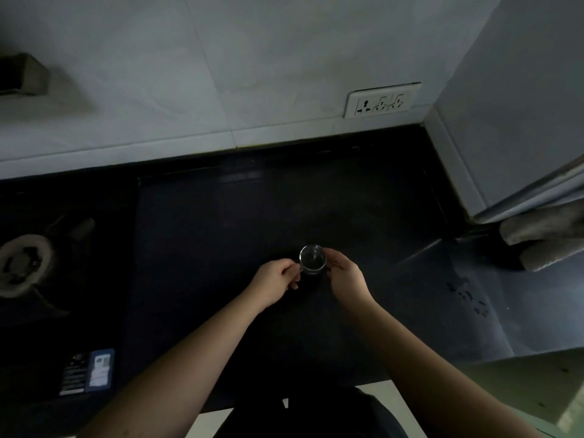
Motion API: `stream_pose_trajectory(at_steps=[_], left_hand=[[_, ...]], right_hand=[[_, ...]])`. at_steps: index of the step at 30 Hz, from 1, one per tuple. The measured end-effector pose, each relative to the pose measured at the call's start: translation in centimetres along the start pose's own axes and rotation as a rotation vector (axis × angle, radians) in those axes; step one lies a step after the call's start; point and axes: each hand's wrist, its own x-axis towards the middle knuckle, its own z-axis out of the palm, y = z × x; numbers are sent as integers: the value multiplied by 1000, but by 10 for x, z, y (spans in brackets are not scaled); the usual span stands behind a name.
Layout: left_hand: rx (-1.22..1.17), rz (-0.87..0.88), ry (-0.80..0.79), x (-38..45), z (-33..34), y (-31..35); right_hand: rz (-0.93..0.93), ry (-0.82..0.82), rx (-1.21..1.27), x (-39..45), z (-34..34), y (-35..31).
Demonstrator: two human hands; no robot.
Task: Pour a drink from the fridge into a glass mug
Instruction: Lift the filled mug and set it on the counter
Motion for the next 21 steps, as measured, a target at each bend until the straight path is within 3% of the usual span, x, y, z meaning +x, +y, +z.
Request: stream_pose_trajectory(at_steps=[8,21], left_hand=[[-20,27,-4,-11,-1,6],[-57,161,40,-68,-18,25]], right_hand=[[-83,-43,-72,-8,-11,1],[-122,-145,87,-54,-30,-27]])
